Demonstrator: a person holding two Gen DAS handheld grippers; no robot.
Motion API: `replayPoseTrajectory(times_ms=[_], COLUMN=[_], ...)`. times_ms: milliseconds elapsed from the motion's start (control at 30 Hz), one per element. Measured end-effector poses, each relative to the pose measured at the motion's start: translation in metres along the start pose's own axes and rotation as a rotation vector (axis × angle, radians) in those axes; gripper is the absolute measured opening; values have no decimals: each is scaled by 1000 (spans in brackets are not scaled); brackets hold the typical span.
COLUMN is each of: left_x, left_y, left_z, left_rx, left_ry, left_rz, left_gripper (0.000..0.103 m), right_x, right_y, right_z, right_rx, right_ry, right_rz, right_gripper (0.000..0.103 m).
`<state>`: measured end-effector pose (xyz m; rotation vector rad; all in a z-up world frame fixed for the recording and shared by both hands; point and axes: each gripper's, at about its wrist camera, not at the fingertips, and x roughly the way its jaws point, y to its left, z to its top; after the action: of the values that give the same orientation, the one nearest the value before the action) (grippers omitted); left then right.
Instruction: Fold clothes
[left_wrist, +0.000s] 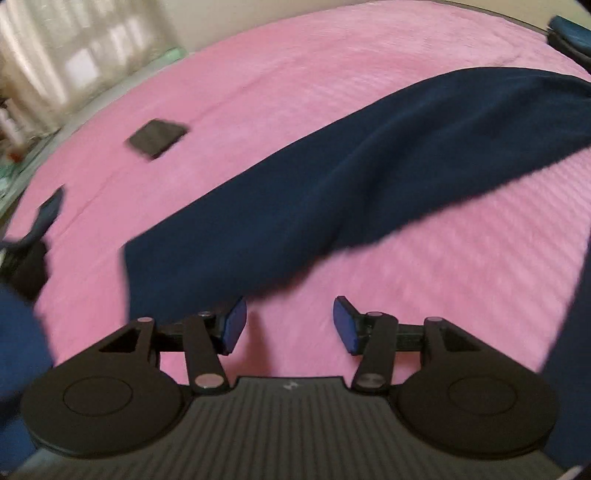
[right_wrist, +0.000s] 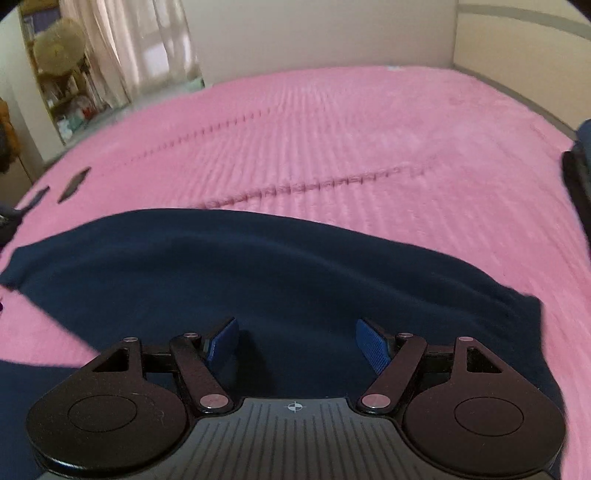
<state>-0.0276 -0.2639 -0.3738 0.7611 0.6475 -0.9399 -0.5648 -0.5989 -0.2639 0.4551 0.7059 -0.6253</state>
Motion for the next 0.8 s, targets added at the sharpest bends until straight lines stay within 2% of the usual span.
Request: replayPoseTrajectory(times_ms=[33,100,133,167,333,467,533,600,667,800], left_x=[-9,-34,-47,-60,-122,-155,-163,-167,-171,-187], left_y=[3,4,3,1,-38,-82,-101,-114,-124,-123], left_z=[-8,-23,-30,-35,-69,-100,-120,-140,-161,-179], left_rx=[-16,-54,-73,-88,-117,-98,-88,-72,-60,-58], left_ry=[0,-15,-24,-32,-75,-58,-37,-3,41,62], left_rz=[20,45,56,63,42,0,-21,-7,8,33], left_gripper=[47,48,47,47,51,52,53,53,53,55], right_x=[-13,-38,-51,-66,-109,-128,-139,-152,-162,-176], right_y=[2,10,13,17,39,46,47,47,46,42], right_z=[-7,-21,-30,-42,-115,-159,-175,-190,-195,-195], right_rx=[0,0,5,8,24,75,97,118,118,107], right_ry=[-12,-24,-33,-43,-5,34,48,58,60,50], right_rz=[1,1,-3,-2,4,2,-8,-18,-22,-43], right_gripper=[74,85,95,97,97,97,97,97,97,97])
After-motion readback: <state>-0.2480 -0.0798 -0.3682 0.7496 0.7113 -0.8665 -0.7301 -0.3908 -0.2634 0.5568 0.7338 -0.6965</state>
